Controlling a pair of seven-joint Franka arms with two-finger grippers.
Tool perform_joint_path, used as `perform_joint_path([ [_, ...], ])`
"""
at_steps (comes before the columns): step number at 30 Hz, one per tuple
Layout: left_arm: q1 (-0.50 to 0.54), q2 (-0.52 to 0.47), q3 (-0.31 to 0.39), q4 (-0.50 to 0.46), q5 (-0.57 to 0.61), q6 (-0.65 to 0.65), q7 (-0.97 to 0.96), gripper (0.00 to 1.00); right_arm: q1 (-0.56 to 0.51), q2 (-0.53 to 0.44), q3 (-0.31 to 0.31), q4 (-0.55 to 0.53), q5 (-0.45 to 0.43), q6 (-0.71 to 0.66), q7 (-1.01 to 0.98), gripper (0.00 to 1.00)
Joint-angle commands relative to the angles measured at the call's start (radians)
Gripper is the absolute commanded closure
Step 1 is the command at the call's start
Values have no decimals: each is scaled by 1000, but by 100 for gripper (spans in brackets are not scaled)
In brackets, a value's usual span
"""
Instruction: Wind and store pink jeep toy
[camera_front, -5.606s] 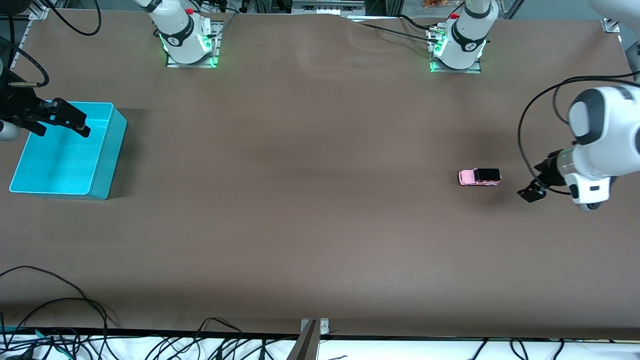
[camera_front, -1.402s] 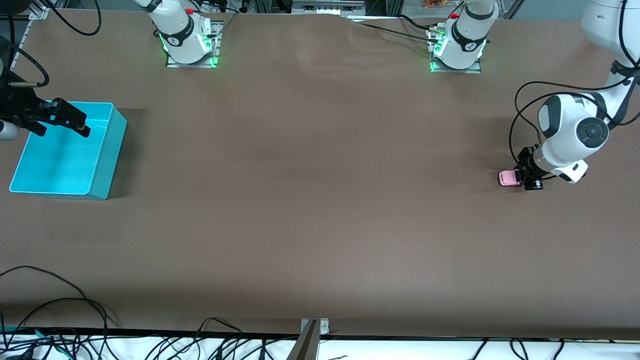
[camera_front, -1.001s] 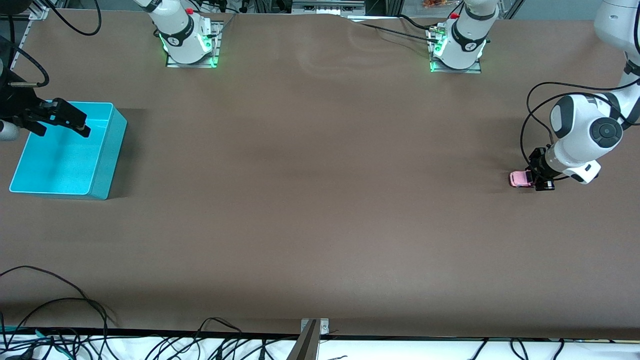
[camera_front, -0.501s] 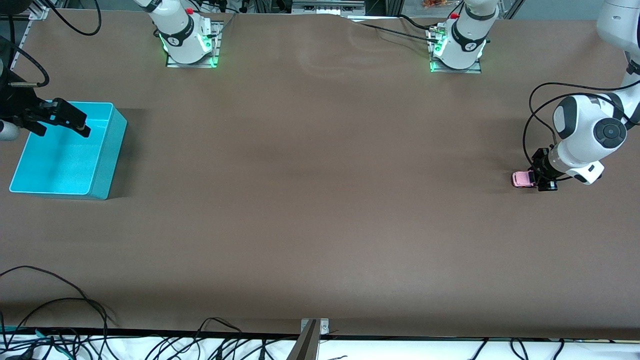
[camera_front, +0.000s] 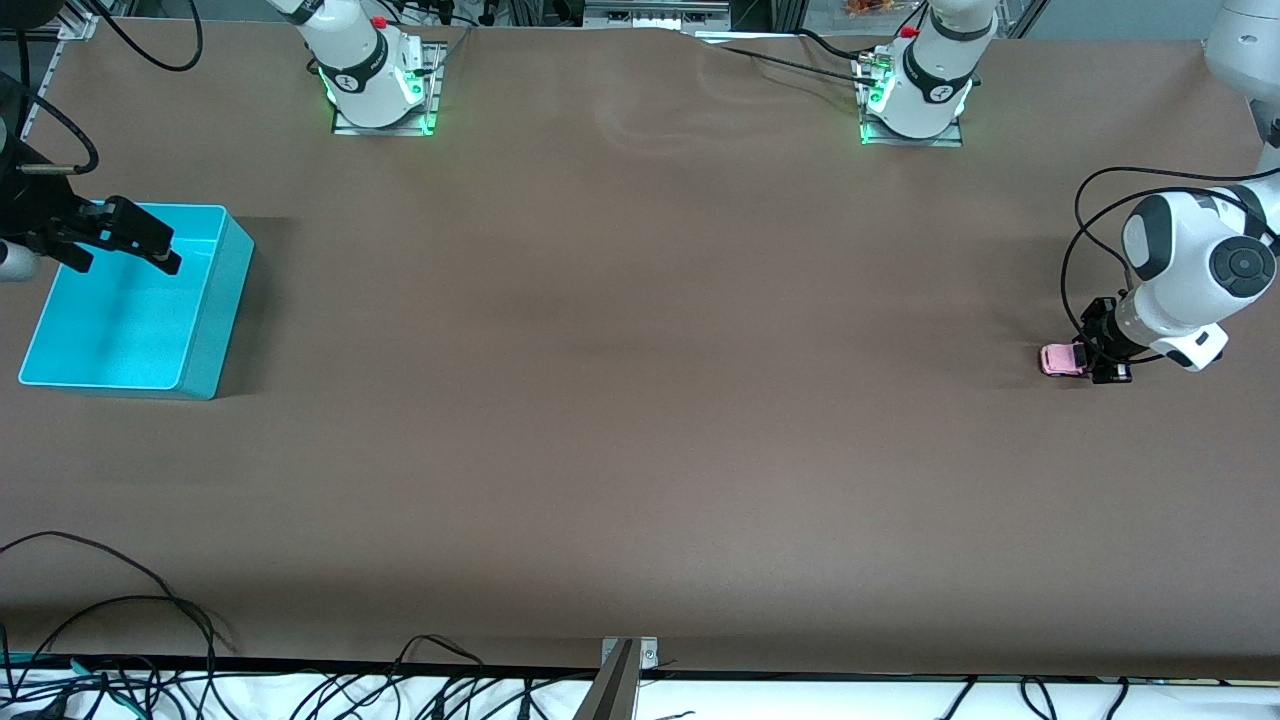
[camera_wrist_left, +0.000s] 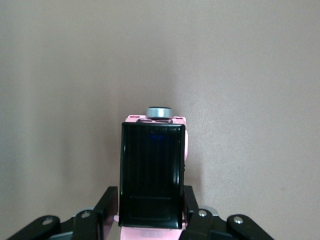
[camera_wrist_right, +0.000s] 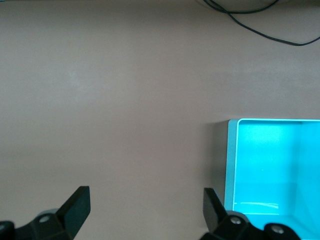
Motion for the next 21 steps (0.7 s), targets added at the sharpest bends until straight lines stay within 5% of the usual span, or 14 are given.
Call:
perform_joint_path([
  [1,11,94,15,46,44,32,11,78,0,7,2,23,-4,-10,3,0],
  [8,16,94,17,49,41,31,30,74,-1,7,2,23,-1,-10,3,0],
  [12,14,86,20,49,41,31,33,33,-1,7,4,25,-6,-10,2,0],
  [14,8,82,23,49,42,31,34,1,0,7,4,23,-6,-10,2,0],
  [21,-9,7,28,49,41,-41,34,0,-1,7,2,25,0,-10,2,0],
])
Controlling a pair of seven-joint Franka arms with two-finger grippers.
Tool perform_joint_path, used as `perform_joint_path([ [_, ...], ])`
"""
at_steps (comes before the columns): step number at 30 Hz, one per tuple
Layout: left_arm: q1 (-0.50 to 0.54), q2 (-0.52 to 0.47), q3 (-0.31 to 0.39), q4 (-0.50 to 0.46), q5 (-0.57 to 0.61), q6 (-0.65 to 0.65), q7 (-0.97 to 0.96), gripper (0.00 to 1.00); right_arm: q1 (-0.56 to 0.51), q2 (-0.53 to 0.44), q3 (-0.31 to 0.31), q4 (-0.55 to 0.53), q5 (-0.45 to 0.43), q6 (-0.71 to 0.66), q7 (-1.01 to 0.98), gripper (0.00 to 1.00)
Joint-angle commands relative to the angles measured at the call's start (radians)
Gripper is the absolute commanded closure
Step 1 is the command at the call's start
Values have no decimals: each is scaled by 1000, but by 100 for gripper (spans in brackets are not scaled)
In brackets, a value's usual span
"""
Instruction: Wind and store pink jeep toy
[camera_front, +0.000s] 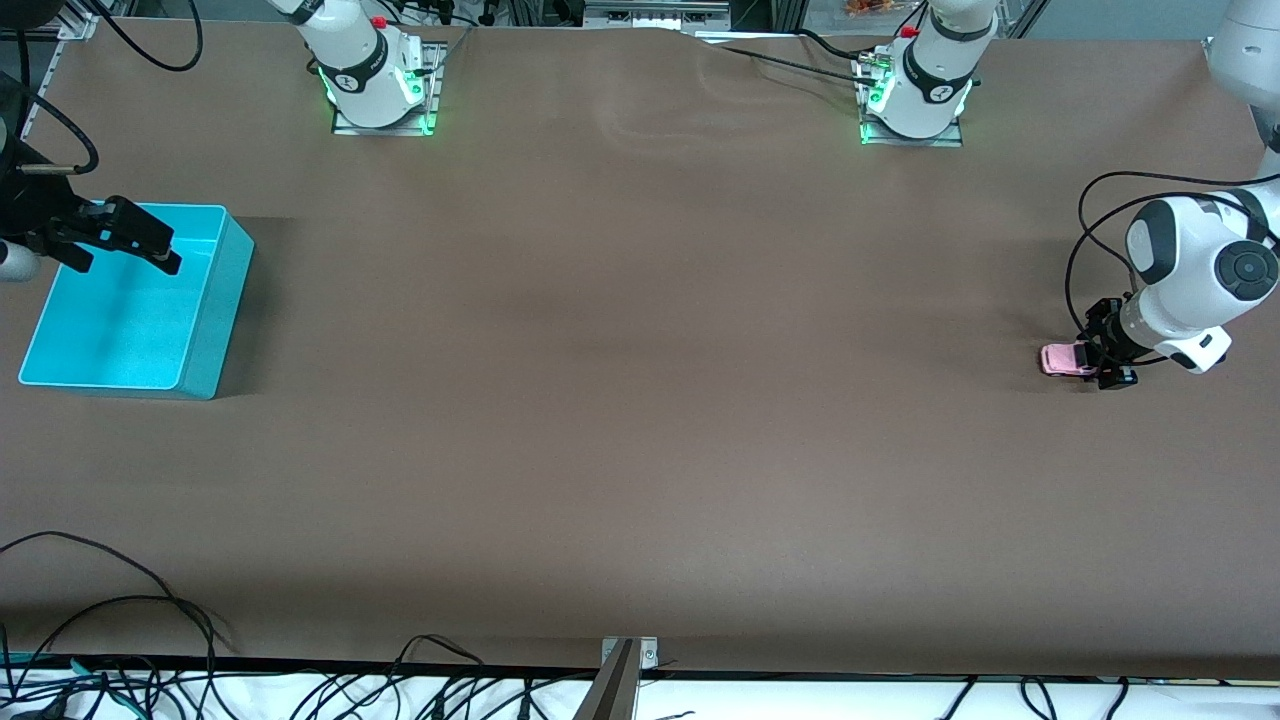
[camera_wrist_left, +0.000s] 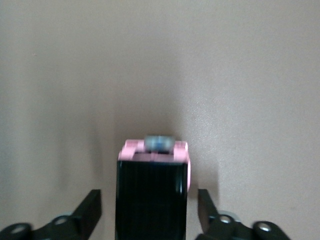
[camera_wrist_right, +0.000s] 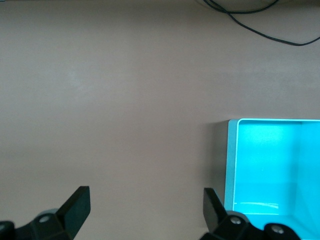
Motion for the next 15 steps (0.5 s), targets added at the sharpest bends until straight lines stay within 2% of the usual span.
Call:
perform_joint_path([
  [1,-24,-45,13,28,38,-78,6,0,-1,7,2,25,0,-10,2,0],
  [9,-54,-207,4,28,21,-293,58,0,-1,7,2,25,0,-10,2,0],
  [15,-71,-306,0,27,-75,-333,160,0,-1,7,2,25,0,-10,2,0],
])
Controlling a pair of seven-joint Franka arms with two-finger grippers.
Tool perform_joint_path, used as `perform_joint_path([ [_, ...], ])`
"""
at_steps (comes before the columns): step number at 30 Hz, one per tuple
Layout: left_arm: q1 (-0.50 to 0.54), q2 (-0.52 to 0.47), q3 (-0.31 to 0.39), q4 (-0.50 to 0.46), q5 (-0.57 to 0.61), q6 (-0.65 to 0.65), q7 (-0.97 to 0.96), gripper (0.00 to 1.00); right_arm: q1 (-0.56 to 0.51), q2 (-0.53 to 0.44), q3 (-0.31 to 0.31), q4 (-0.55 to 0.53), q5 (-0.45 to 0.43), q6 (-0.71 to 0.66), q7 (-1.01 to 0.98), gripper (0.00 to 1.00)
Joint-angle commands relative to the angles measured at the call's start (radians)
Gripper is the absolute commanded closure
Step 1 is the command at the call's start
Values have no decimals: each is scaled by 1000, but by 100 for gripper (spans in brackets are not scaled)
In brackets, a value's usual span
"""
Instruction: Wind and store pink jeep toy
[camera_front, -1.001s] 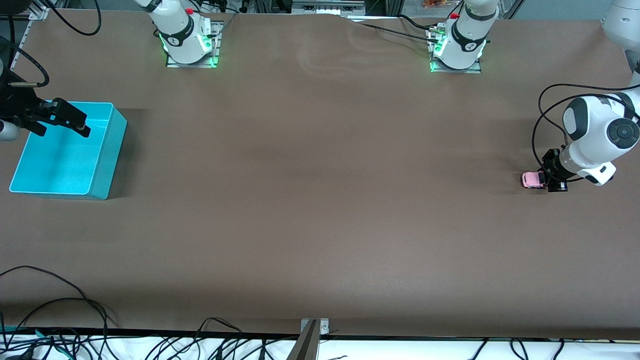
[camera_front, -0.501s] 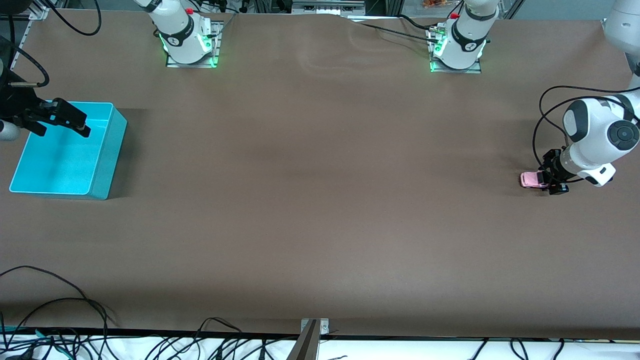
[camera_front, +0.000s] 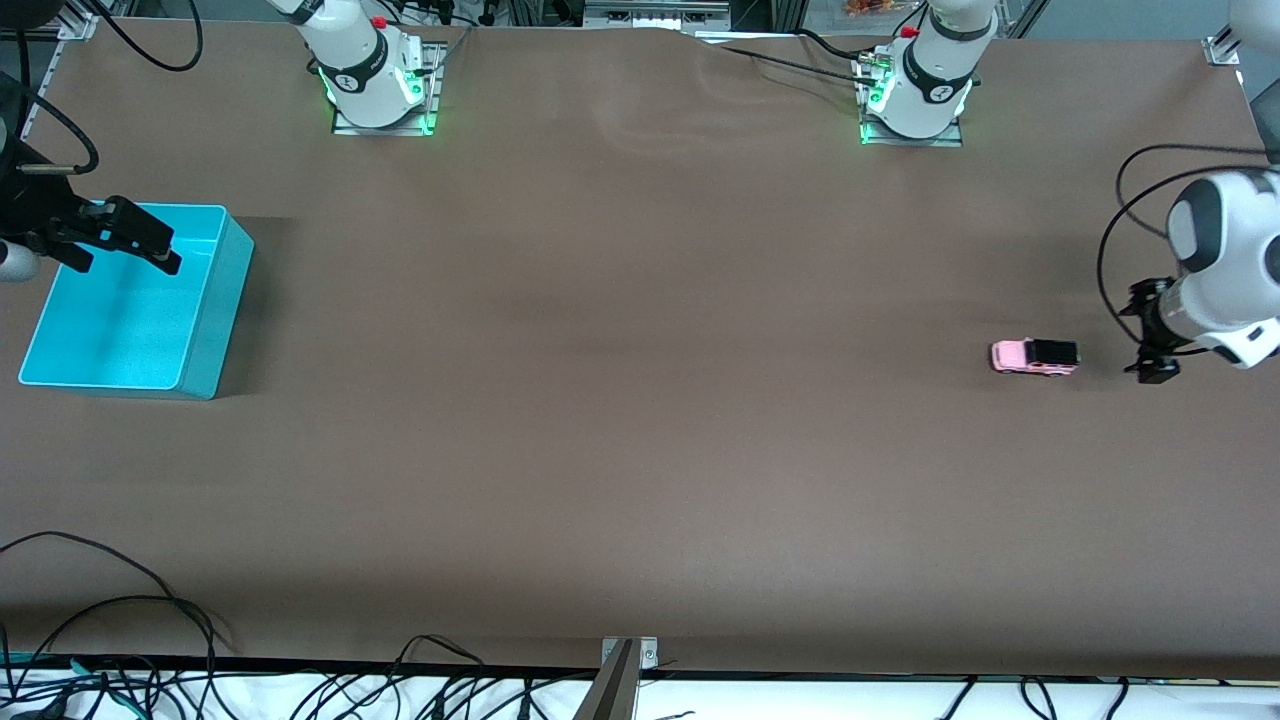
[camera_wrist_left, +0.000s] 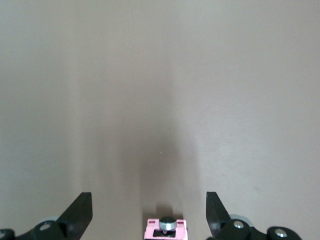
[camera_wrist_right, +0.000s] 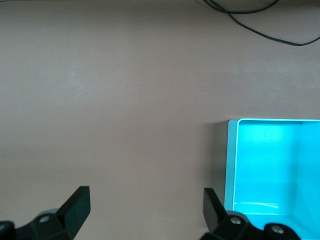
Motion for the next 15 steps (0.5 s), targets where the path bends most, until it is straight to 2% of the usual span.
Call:
perform_joint_path([
  [1,-17,-122,5,-26,-85,-58,138,0,-1,7,2,25,0,-10,2,0],
  [6,-39,-199,21,-24,-185,-156,378,0,-1,7,2,23,0,-10,2,0],
  [8,-78,-240,37,-27,-208,-170,489,0,-1,7,2,25,0,-10,2,0],
  [15,-272,-285,214,-24,-323,-187,736,0,-1,7,2,25,0,-10,3,0],
])
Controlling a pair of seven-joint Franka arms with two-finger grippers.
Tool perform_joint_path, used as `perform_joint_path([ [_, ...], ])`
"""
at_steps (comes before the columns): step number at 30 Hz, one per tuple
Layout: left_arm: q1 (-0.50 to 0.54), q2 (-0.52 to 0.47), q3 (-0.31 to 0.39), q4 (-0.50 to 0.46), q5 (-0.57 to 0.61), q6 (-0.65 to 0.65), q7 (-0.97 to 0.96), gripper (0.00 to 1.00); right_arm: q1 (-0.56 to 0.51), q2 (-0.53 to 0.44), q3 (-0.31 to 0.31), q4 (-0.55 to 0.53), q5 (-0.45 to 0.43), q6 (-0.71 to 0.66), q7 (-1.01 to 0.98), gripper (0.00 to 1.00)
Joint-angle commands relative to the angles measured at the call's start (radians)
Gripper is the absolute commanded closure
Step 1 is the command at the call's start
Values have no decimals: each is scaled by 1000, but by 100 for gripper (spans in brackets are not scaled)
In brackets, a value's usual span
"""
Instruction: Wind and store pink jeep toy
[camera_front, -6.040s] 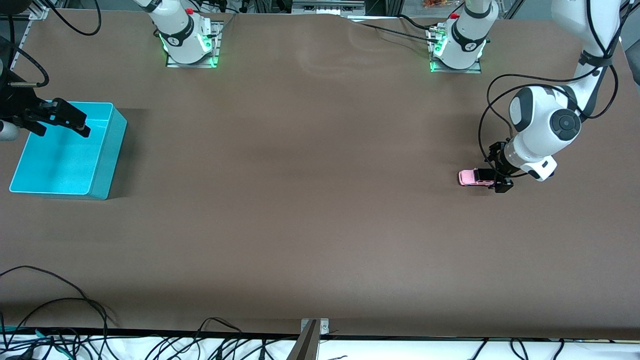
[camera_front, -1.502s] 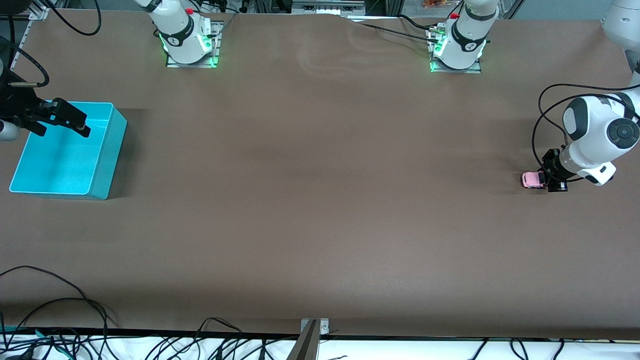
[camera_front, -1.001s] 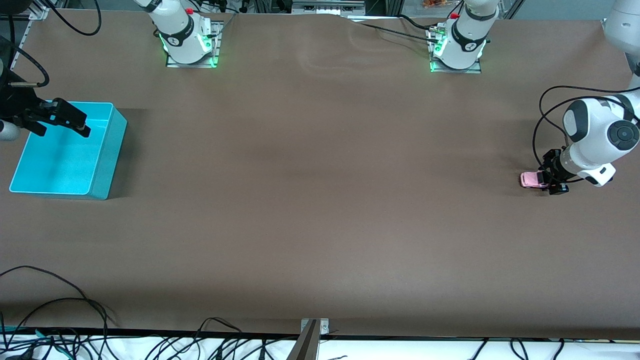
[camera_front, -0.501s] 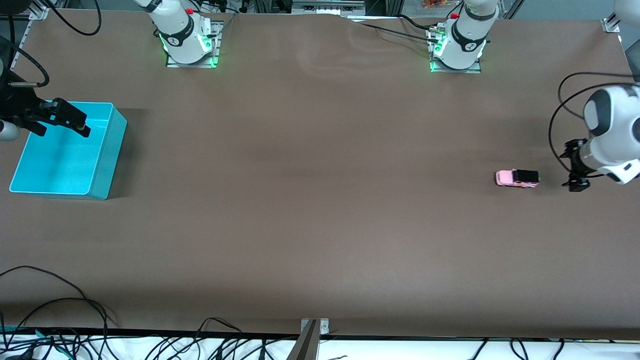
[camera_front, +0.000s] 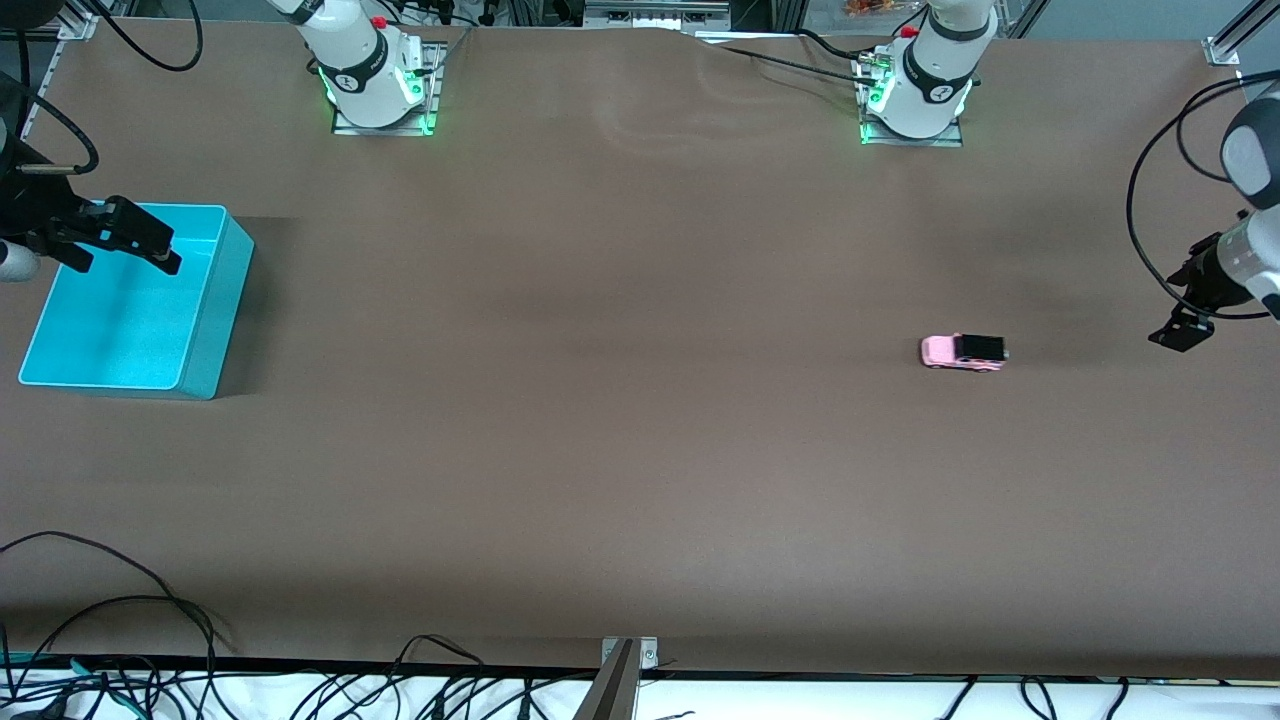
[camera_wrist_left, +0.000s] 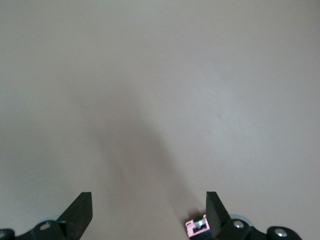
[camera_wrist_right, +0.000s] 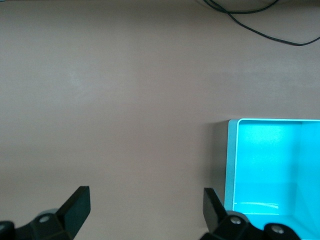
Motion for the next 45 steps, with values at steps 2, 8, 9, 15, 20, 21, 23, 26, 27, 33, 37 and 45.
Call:
perform_joint_path([
  [2,-144,-62,128,-22,-86,-16,223,0,-1,7,2,25,0,-10,3,0],
  [8,-242,-99,175,-22,-86,-36,359,0,-1,7,2,25,0,-10,3,0],
  [9,-273,-99,195,-22,-86,-48,373,0,-1,7,2,25,0,-12,3,0],
  [15,-374,-113,249,116,-86,-230,437,0,-1,7,2,23,0,-12,3,0],
  [20,-384,-93,246,265,-89,-402,572,0,-1,7,2,23,0,-12,3,0],
  [21,-384,-92,244,277,-91,-415,583,0,-1,7,2,23,0,-12,3,0],
  [23,-391,-90,238,291,-102,-427,589,0,-1,7,2,25,0,-12,3,0],
  [26,-426,-84,237,314,-112,-429,589,0,-1,7,2,23,2,-12,3,0],
  [27,-443,-82,237,319,-111,-429,591,0,-1,7,2,25,2,-12,3,0],
  [33,-492,-72,237,329,-108,-433,608,0,-1,7,2,25,0,-13,3,0],
  [37,-492,-73,232,366,-105,-478,611,0,-1,7,2,23,0,-13,3,0],
  [45,-491,-72,241,392,-108,-499,689,0,-1,7,2,23,0,-15,5,0],
])
